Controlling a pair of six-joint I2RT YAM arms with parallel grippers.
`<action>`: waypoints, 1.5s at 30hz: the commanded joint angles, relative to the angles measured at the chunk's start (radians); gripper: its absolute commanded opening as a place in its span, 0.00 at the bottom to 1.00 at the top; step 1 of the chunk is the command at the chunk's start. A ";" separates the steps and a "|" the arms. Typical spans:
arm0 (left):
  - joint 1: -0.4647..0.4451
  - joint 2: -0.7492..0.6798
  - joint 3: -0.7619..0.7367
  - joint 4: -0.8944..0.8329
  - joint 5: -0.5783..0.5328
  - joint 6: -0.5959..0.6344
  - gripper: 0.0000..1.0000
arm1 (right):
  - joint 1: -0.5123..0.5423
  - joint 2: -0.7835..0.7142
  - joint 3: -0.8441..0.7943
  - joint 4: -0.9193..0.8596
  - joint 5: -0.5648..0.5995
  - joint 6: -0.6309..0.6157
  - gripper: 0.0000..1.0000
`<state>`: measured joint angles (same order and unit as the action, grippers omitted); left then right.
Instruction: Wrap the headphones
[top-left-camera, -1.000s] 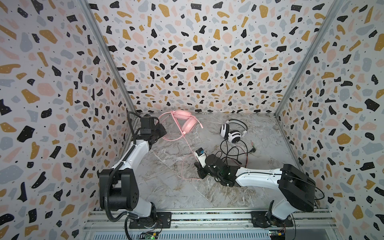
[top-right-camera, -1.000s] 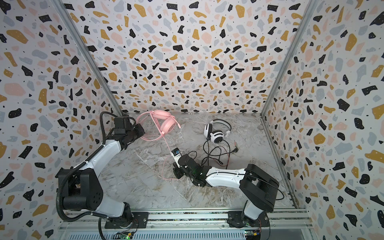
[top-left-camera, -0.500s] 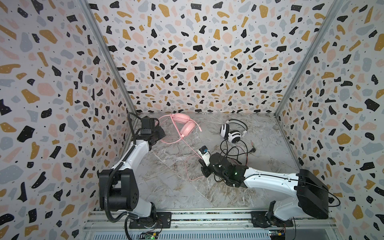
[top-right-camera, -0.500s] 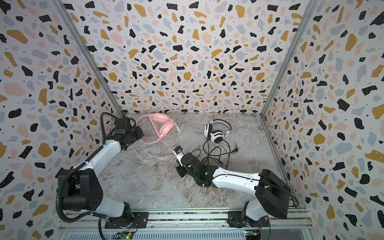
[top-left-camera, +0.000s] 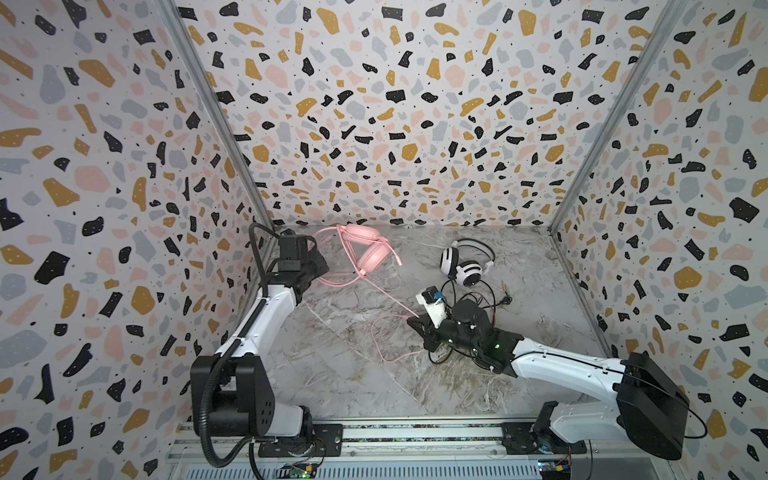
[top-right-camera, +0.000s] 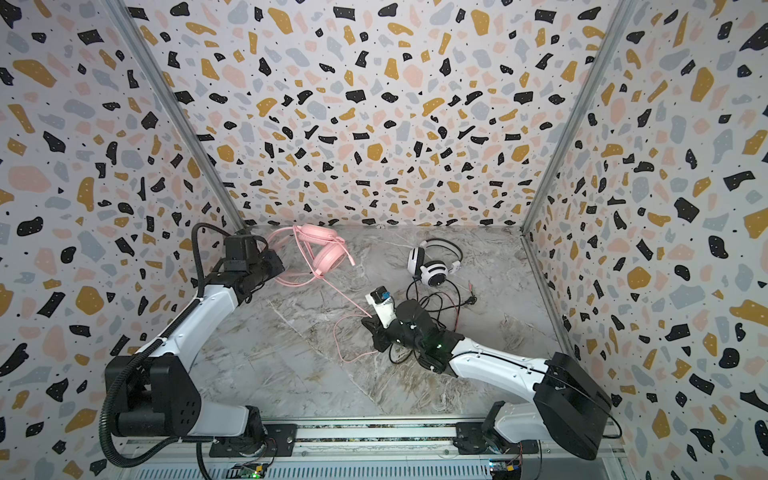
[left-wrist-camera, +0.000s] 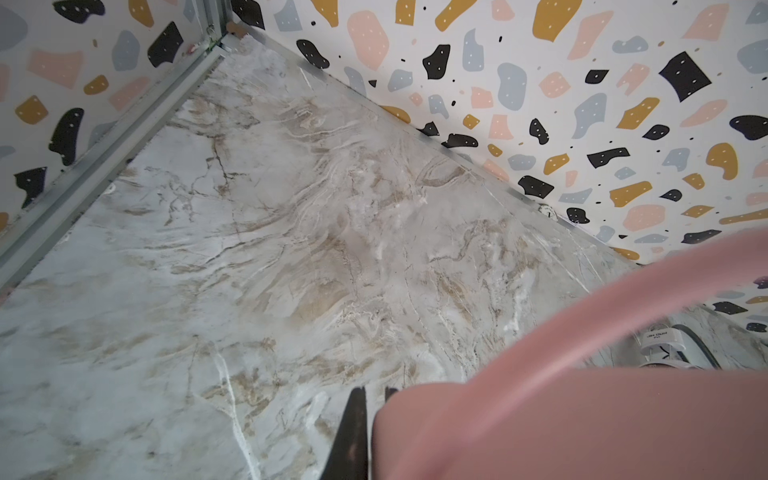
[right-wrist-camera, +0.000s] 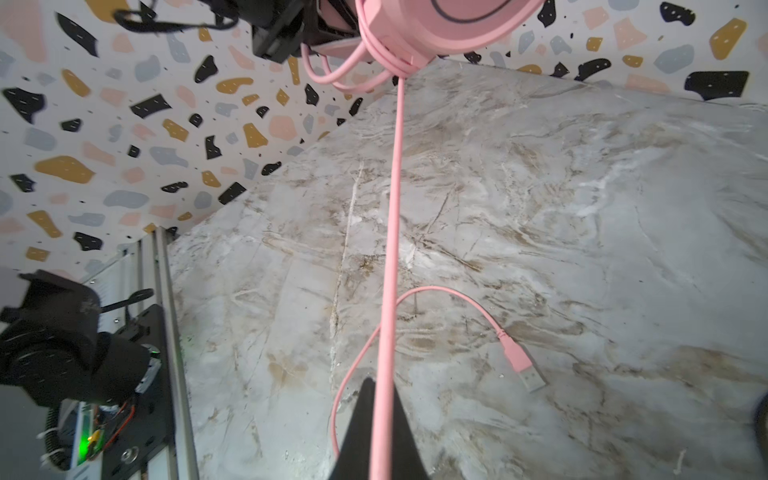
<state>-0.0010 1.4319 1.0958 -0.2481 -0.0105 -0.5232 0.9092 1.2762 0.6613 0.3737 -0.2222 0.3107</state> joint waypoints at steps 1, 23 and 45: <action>0.068 0.032 0.034 0.188 -0.140 -0.058 0.00 | -0.001 -0.079 -0.016 -0.007 -0.157 0.034 0.06; 0.084 0.049 0.051 0.187 -0.189 -0.054 0.00 | -0.012 -0.311 0.048 -0.394 -0.170 -0.039 0.08; -0.171 0.162 0.183 0.018 -0.333 0.090 0.00 | -0.023 -0.038 0.800 -0.690 0.053 -0.307 0.06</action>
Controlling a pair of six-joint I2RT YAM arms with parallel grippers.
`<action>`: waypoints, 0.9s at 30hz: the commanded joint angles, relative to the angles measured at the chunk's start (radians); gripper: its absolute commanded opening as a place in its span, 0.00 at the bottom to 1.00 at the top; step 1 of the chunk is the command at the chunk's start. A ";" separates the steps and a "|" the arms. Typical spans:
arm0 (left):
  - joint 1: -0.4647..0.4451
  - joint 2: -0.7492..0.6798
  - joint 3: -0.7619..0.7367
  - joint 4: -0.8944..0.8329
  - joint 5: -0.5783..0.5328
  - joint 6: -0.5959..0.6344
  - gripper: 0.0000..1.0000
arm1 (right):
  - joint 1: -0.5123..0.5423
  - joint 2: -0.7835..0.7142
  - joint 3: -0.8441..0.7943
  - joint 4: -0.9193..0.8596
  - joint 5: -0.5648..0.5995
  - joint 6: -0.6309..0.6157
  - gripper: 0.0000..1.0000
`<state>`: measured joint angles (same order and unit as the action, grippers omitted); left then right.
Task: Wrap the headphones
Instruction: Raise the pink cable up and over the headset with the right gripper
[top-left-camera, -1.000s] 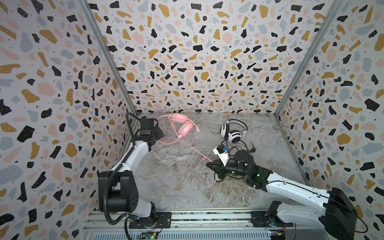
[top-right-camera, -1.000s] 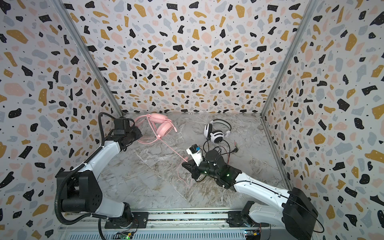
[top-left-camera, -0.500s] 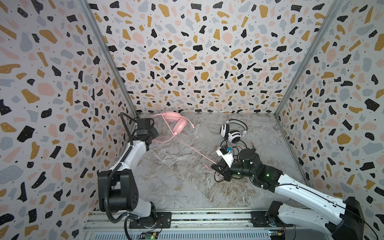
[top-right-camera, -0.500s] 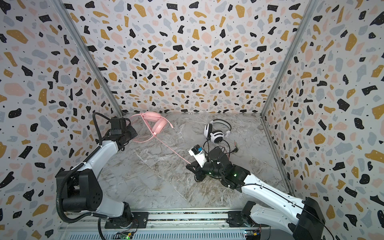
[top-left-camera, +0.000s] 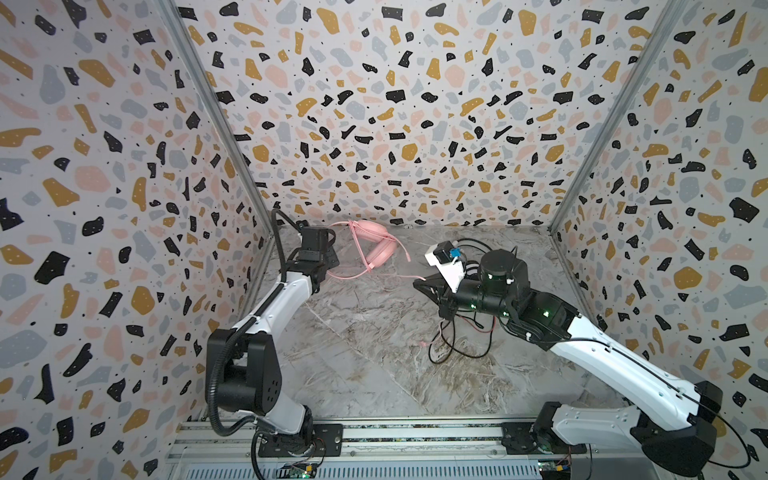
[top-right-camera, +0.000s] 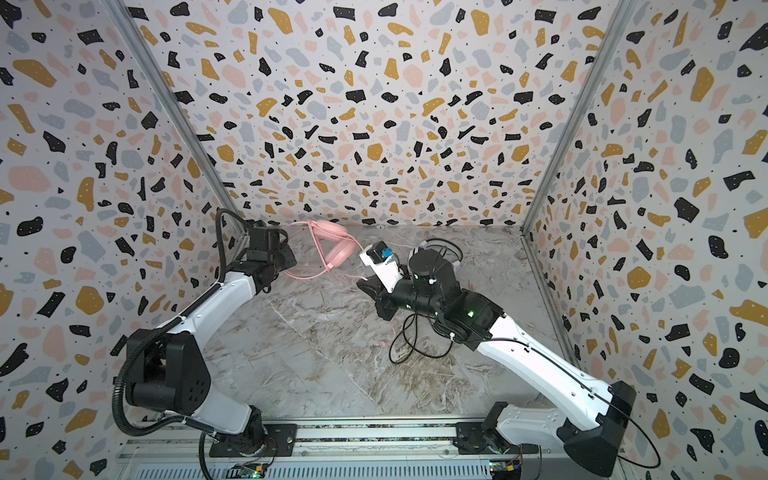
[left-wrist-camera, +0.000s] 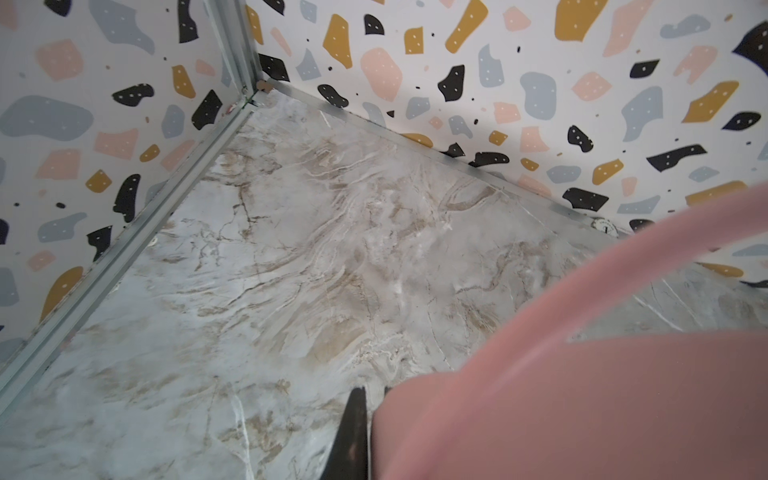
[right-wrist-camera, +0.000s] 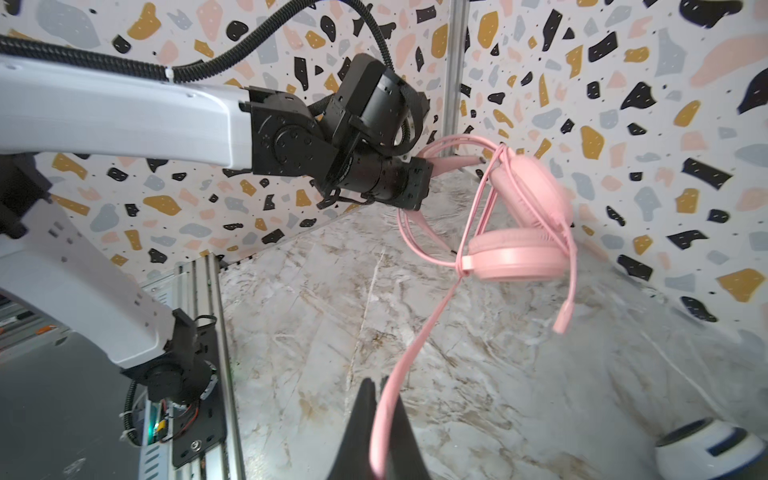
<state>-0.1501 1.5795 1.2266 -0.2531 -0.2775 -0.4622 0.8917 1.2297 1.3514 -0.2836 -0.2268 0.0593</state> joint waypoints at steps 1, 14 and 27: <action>-0.035 0.021 0.057 0.018 -0.073 0.037 0.00 | -0.007 0.029 0.156 -0.053 0.079 -0.059 0.06; -0.129 0.066 0.102 -0.015 0.042 0.096 0.00 | -0.003 0.247 0.584 -0.274 0.351 -0.198 0.07; -0.313 0.128 0.180 -0.141 -0.001 0.209 0.00 | 0.045 0.395 0.691 -0.179 0.746 -0.487 0.08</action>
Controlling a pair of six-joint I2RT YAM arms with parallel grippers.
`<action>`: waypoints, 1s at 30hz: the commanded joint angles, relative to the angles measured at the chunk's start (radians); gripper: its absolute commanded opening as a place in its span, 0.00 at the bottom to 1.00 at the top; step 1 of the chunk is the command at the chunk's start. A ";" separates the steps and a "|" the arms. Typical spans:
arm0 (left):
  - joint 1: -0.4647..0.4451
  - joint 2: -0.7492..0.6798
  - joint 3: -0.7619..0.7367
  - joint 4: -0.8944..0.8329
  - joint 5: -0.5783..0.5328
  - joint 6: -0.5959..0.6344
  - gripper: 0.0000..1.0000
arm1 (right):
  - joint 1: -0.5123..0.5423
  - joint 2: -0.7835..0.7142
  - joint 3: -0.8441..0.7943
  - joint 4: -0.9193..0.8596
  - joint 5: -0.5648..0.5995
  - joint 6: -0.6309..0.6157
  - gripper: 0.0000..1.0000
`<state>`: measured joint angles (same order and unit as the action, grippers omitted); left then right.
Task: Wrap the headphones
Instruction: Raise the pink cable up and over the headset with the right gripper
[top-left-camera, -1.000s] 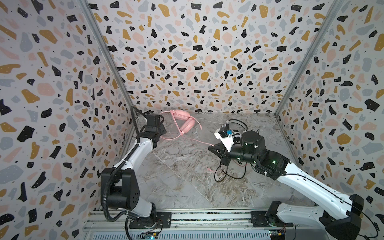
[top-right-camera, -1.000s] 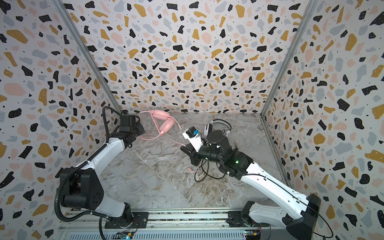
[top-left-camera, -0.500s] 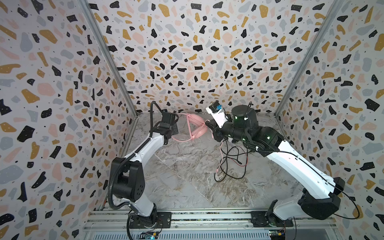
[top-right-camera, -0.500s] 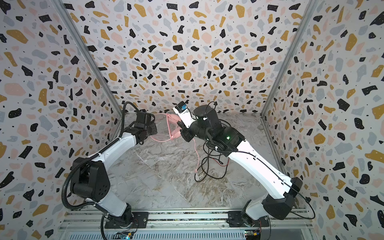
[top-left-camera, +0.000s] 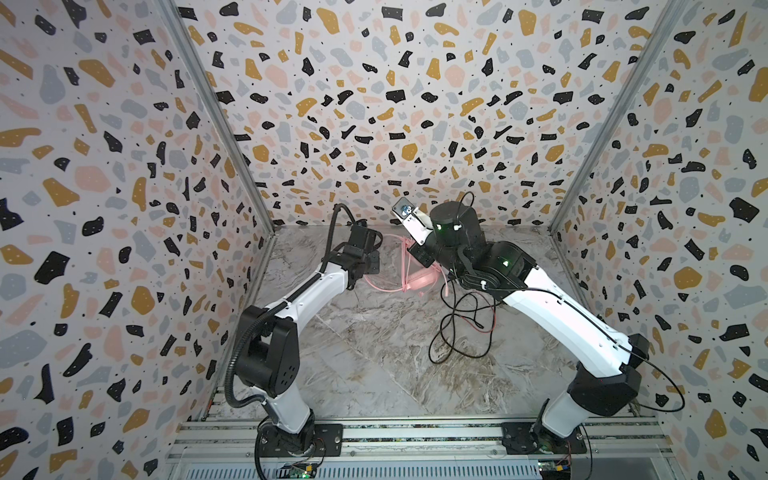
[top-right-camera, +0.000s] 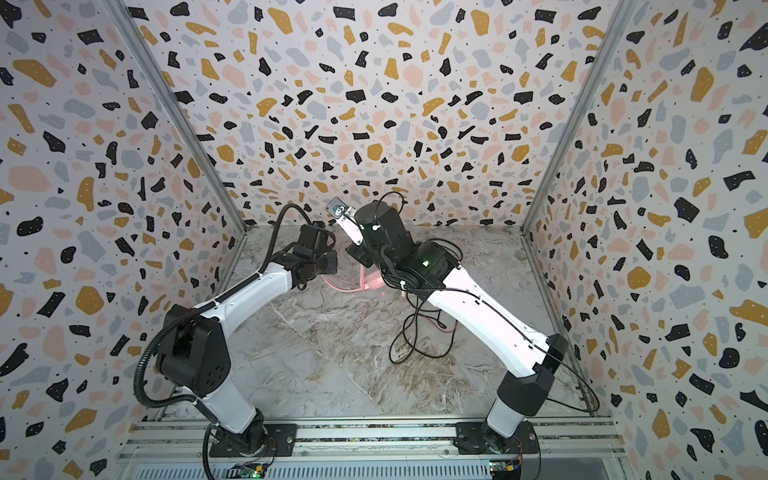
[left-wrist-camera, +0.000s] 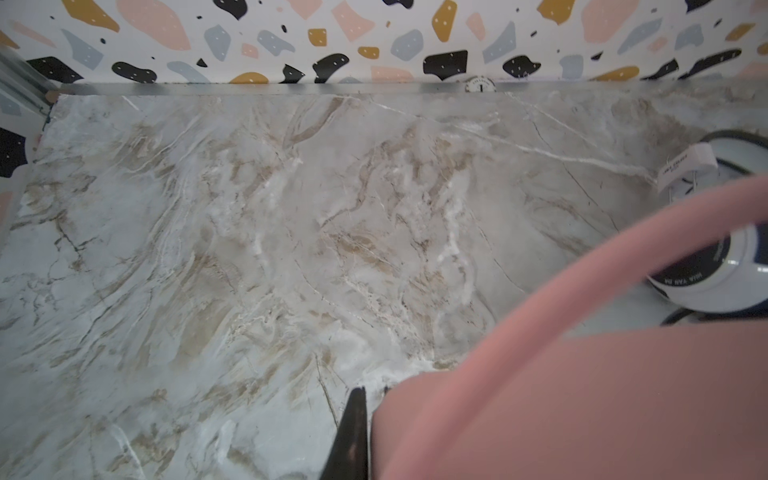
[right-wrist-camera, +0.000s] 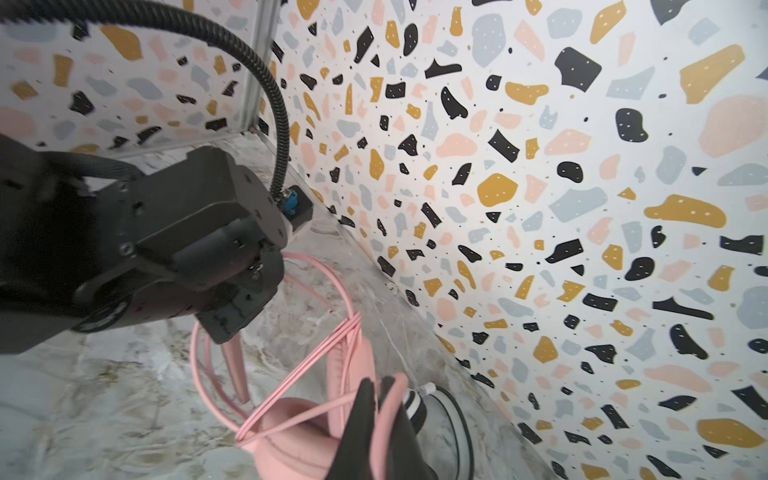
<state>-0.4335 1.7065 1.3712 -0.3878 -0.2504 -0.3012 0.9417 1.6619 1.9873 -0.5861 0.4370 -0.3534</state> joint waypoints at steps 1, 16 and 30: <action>-0.041 0.009 0.045 -0.017 -0.019 0.055 0.00 | -0.006 -0.037 0.056 0.130 0.039 -0.072 0.08; -0.060 -0.005 0.039 -0.013 0.049 0.080 0.00 | -0.147 -0.116 -0.053 0.221 -0.535 0.170 0.07; 0.001 0.070 0.074 -0.058 0.143 0.038 0.00 | -0.140 -0.330 -0.263 0.319 -0.992 0.249 0.06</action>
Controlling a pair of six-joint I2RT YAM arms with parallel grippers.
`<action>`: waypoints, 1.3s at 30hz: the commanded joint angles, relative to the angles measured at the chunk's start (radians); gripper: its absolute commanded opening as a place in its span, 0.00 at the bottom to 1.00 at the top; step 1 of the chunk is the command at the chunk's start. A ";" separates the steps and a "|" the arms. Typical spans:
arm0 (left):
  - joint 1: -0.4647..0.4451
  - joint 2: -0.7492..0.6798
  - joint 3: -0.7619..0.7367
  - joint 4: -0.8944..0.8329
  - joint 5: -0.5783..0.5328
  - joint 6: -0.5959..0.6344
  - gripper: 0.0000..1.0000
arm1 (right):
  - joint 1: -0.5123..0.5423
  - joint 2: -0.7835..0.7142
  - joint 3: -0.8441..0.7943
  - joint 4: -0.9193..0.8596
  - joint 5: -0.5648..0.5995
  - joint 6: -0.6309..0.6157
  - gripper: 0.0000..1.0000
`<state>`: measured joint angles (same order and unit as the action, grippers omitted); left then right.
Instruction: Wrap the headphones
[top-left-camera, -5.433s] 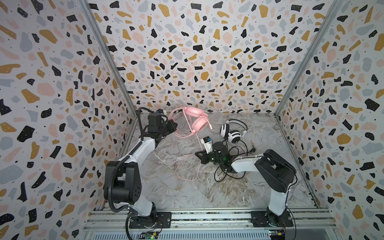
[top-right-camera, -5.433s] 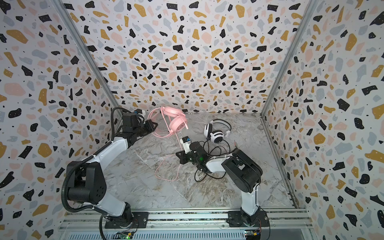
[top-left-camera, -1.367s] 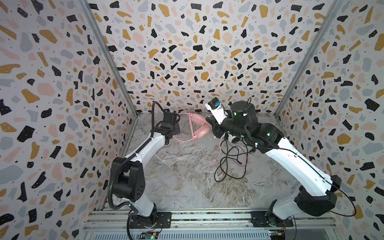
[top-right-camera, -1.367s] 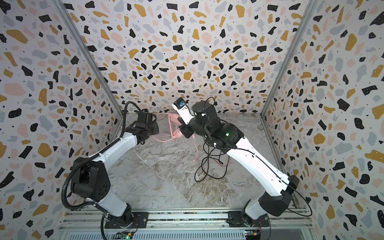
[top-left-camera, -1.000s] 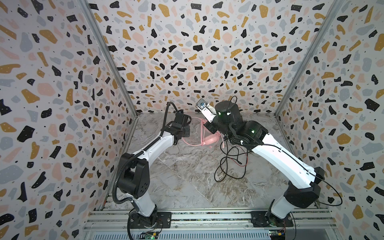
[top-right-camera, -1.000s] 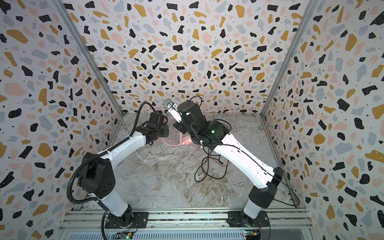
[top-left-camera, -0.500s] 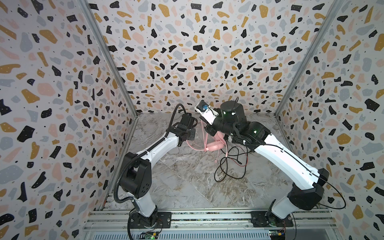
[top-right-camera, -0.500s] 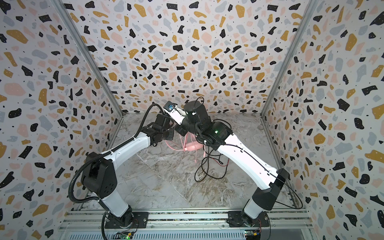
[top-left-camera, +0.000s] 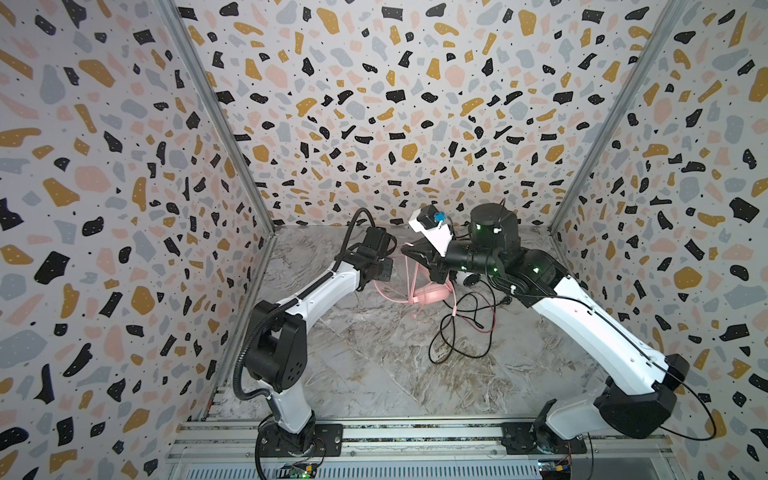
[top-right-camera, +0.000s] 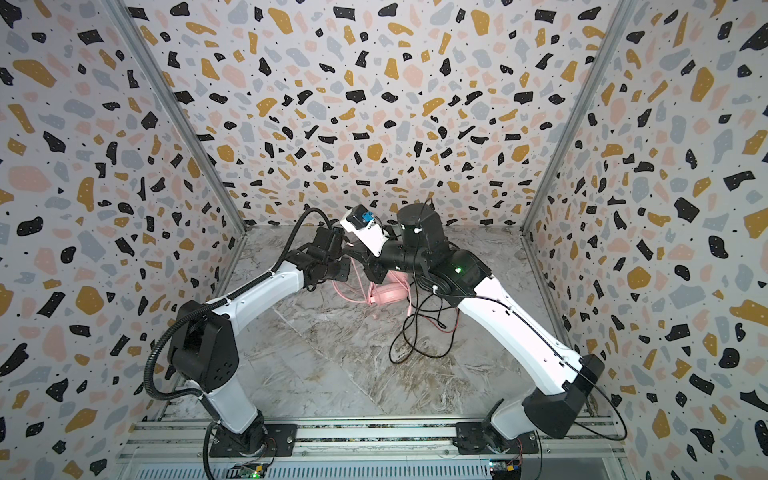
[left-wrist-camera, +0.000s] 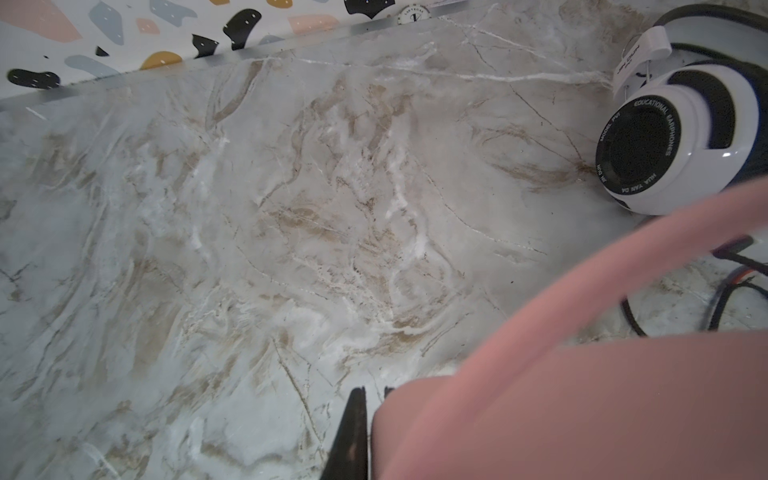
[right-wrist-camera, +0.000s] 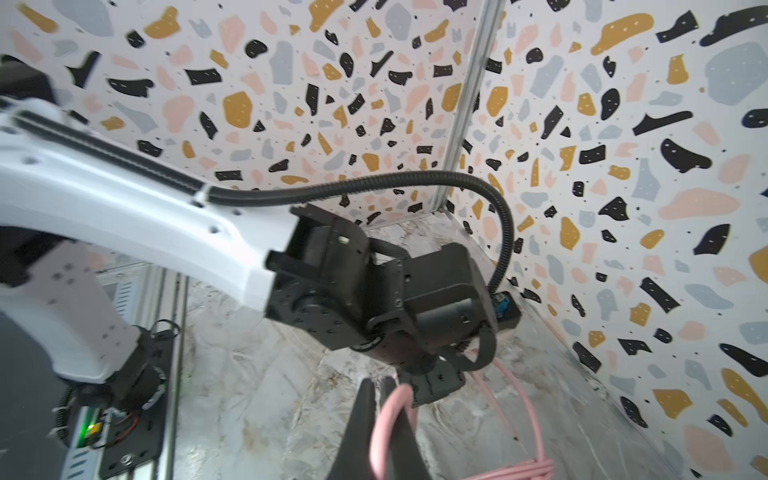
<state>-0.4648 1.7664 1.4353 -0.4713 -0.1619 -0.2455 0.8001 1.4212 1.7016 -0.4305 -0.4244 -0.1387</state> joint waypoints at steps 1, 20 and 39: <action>0.040 0.010 0.008 0.029 0.073 -0.027 0.00 | 0.007 -0.102 0.016 0.168 -0.131 0.043 0.06; -0.127 -0.242 -0.133 0.009 -0.139 0.052 0.00 | -0.249 0.049 0.078 0.134 0.248 0.100 0.06; -0.166 -0.343 -0.180 -0.082 -0.023 0.122 0.00 | -0.272 0.012 0.049 0.168 0.189 0.137 0.07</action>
<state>-0.6147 1.4235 1.2293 -0.4690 -0.2218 -0.1638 0.5194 1.5501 1.7084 -0.3977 -0.3191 0.0174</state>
